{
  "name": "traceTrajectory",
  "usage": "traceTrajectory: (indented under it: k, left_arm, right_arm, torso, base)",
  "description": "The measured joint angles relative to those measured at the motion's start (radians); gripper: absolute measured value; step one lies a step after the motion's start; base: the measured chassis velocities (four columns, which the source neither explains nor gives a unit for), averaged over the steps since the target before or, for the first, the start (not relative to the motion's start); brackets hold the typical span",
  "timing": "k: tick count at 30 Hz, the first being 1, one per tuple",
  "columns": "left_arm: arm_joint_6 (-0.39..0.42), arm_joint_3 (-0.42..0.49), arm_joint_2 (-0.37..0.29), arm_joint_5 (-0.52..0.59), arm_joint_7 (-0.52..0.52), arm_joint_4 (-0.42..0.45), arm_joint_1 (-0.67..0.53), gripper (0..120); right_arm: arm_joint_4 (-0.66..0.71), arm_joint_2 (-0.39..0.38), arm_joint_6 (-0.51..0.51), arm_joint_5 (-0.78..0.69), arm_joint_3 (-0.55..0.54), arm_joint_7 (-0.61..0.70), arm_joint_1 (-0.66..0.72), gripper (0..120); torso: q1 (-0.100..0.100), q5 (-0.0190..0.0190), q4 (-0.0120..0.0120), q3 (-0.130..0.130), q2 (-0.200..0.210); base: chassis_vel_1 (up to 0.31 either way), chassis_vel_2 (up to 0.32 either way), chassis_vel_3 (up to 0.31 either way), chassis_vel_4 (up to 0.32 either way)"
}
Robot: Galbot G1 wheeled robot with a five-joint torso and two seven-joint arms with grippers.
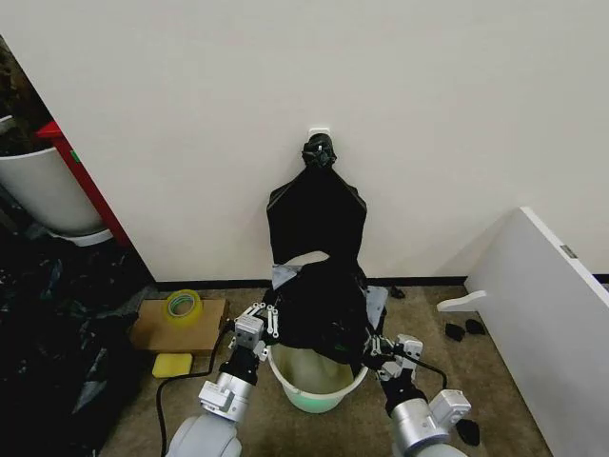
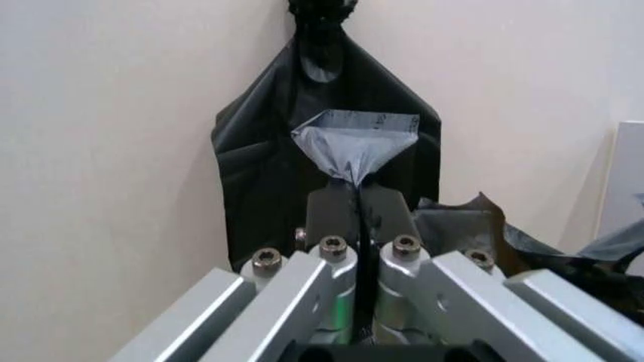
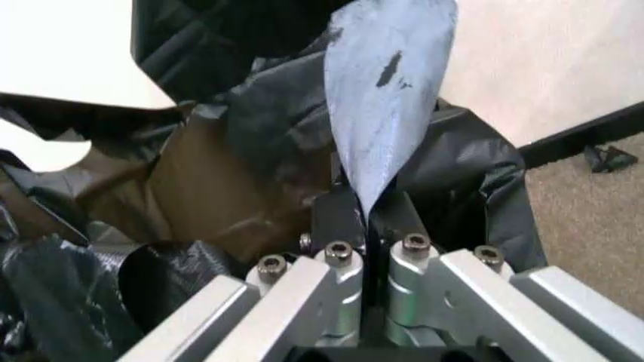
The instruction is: Place the garbage bag over the trash bin.
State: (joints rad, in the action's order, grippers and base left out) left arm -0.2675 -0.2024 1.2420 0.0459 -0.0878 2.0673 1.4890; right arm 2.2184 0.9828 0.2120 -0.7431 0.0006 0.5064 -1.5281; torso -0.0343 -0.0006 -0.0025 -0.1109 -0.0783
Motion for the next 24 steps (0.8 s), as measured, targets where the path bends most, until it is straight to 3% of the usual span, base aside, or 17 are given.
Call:
traceTrajectory:
  k: [3,10,17,24]
  left_arm:
    - [0.025,-0.021,-0.011,0.004,-0.003,0.036,-0.021,0]
    - [0.027,-0.027,-0.02,0.0,-0.005,0.062,-0.018,0]
    - [0.027,-0.015,-0.014,-0.011,-0.006,0.045,-0.01,0]
    - [0.035,0.018,0.0,-0.006,-0.003,-0.019,-0.01,0]
  right_arm:
    - [-0.003,0.001,0.127,0.053,0.011,-0.185,0.003,0]
    - [-0.005,0.024,0.165,0.088,-0.022,-0.3,0.001,0]
    - [-0.046,0.073,0.115,0.064,-0.06,-0.202,0.004,0]
    - [-0.046,0.067,0.075,0.019,-0.048,-0.051,-0.015,0]
  torso:
    - [0.0,0.0,0.0,0.0,0.0]
    - [0.0,-0.0001,0.0,0.0,0.0]
    - [0.0,0.0001,0.0,0.0,0.0]
    - [0.0,-0.0001,0.0,0.0,0.0]
  base:
    - [0.0,0.0,0.0,0.0]
    - [0.0,0.0,0.0,0.0]
    - [0.0,0.0,0.0,0.0]
    - [0.0,0.0,0.0,0.0]
